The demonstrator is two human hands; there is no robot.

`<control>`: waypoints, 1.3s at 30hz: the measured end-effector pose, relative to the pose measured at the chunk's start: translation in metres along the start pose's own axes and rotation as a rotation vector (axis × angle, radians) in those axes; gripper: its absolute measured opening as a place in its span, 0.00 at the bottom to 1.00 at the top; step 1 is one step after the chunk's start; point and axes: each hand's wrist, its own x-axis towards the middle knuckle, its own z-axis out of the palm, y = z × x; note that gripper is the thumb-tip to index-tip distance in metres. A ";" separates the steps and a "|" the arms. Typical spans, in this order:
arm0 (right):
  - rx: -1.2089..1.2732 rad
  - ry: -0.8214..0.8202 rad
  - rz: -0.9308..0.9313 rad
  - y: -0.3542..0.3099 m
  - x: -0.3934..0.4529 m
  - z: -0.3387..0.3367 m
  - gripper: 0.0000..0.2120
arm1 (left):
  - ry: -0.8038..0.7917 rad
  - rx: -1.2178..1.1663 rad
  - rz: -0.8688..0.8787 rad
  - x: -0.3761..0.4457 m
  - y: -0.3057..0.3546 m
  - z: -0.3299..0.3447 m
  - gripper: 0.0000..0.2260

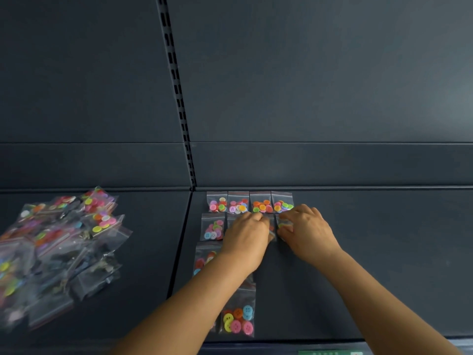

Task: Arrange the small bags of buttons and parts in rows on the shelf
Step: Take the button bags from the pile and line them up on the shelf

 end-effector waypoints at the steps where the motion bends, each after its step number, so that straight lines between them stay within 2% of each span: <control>1: -0.010 -0.003 -0.012 -0.005 0.000 -0.002 0.17 | 0.020 0.010 0.000 -0.002 -0.004 -0.003 0.19; 4: -0.017 0.009 -0.082 -0.025 0.002 -0.006 0.21 | 0.059 0.008 -0.020 -0.011 -0.021 -0.018 0.23; 11: 0.004 0.043 -0.309 -0.103 0.017 -0.003 0.28 | 0.139 0.021 -0.129 -0.047 -0.084 -0.063 0.25; 18: 0.021 -0.028 -0.440 -0.182 0.036 0.022 0.31 | 0.154 0.076 -0.278 -0.080 -0.164 -0.086 0.26; 31: 0.073 -0.196 -0.426 -0.284 0.069 0.080 0.26 | 0.096 0.027 -0.491 -0.112 -0.291 -0.092 0.22; 36: 0.109 -0.222 -0.373 -0.299 0.074 0.101 0.14 | 0.083 -0.011 -0.443 -0.112 -0.313 -0.088 0.21; 39: 0.142 -0.198 -0.326 -0.306 0.077 0.107 0.13 | 0.085 -0.019 -0.345 -0.102 -0.320 -0.088 0.20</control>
